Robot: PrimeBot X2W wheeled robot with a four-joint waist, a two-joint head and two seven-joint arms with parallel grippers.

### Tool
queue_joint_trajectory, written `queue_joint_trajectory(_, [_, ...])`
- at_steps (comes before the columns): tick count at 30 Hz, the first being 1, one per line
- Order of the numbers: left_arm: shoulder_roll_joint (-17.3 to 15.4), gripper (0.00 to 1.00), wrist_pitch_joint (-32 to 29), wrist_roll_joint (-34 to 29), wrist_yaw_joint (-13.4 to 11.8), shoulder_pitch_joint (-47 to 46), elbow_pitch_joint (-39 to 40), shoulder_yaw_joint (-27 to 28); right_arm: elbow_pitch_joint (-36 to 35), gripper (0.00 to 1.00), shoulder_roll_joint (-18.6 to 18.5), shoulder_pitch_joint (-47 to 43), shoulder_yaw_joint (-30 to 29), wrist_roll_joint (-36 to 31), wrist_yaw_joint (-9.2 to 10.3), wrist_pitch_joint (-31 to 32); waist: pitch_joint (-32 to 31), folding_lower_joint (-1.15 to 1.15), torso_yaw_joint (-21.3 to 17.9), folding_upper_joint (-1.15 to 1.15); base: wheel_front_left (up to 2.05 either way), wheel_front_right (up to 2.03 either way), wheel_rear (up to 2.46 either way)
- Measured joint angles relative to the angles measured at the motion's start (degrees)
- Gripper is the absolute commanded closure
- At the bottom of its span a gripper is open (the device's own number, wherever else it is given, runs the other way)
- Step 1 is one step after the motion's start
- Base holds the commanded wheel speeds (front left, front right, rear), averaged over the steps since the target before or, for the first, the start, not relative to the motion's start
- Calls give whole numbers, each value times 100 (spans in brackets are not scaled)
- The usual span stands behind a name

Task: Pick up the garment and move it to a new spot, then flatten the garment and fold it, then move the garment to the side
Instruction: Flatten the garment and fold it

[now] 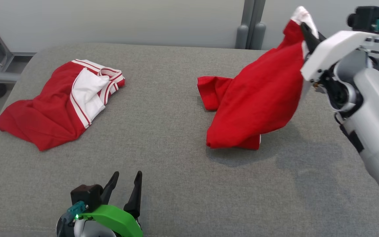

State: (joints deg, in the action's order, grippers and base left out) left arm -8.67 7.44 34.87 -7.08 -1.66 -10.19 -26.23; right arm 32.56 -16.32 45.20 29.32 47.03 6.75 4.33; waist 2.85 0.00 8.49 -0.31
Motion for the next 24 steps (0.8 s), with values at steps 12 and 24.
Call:
queue_joint_trajectory(12, [13, 0, -69, -122, 0, 3, 258, -32, 611, 100, -810, -2024, -1469, 682, 91, -412, 265, 0, -299, 0, 0, 0, 0])
queue_joint_trajectory(24, [34, 0, -193, -186, 0, -53, 318, -183, -931, 100, 208, -2288, -838, 776, -80, -723, 467, 0, -462, 0, 0, 0, 0])
